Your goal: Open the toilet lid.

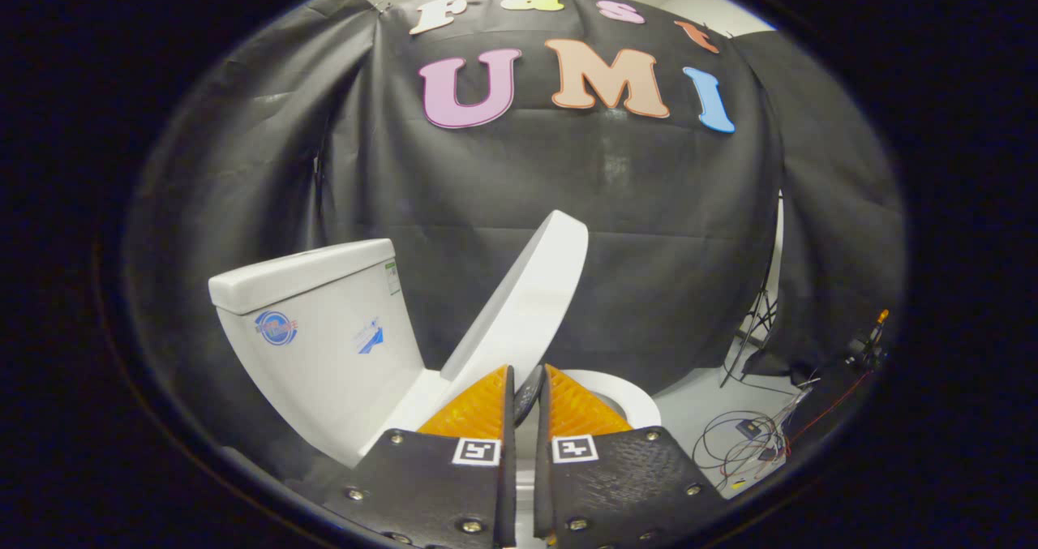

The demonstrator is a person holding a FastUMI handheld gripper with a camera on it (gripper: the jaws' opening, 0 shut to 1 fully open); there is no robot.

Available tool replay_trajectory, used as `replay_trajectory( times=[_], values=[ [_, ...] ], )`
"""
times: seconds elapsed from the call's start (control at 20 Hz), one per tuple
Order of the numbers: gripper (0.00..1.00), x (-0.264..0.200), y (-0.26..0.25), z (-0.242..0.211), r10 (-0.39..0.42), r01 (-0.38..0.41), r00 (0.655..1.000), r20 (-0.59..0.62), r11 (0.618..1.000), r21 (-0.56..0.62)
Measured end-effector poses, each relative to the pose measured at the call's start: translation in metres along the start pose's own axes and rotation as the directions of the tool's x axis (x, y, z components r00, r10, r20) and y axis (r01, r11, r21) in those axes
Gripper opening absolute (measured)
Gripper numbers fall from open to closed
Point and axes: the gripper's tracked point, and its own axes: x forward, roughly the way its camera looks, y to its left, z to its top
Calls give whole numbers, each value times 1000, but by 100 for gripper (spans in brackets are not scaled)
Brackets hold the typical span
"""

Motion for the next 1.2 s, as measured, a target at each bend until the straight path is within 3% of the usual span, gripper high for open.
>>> replay_trajectory(
  times=[1.2],
  values=[
    [9, -3, 82, 36, 87, -78, 990, 112, 994, -79]
  ],
)
